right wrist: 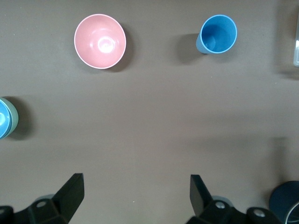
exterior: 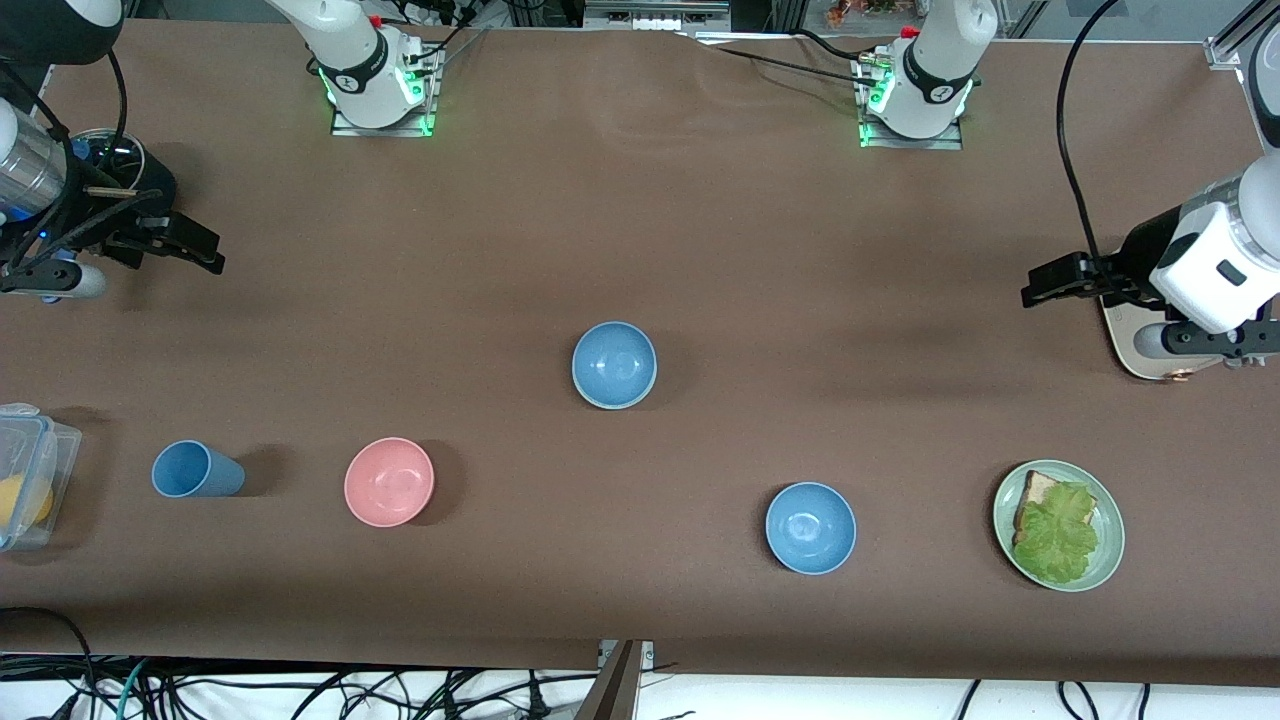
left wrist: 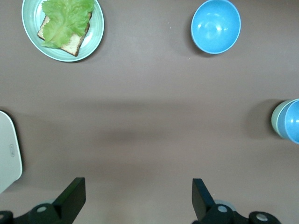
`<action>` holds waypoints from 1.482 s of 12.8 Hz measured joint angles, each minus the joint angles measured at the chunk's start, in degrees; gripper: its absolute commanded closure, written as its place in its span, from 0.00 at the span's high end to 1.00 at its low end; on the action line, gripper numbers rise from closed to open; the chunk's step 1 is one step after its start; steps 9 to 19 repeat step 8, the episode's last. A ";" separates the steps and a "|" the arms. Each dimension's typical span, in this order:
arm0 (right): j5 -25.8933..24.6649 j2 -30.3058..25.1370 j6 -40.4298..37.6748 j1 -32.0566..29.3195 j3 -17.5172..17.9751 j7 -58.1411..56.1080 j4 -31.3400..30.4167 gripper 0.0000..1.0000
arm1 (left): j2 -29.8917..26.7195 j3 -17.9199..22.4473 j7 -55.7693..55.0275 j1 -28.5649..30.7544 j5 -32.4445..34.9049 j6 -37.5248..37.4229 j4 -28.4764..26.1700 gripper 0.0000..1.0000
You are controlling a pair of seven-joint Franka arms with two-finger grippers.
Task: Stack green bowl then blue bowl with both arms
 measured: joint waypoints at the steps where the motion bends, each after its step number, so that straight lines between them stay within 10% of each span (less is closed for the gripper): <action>1: 0.00 0.00 -0.10 0.03 0.11 -0.03 0.00 1.00 | -0.38 -1.58 1.21 1.48 1.89 -0.01 -0.42 1.00; 19: 0.00 0.00 -0.34 0.35 1.35 -0.04 -0.01 1.00 | -1.12 -5.17 2.64 3.97 4.56 -0.01 -1.64 1.00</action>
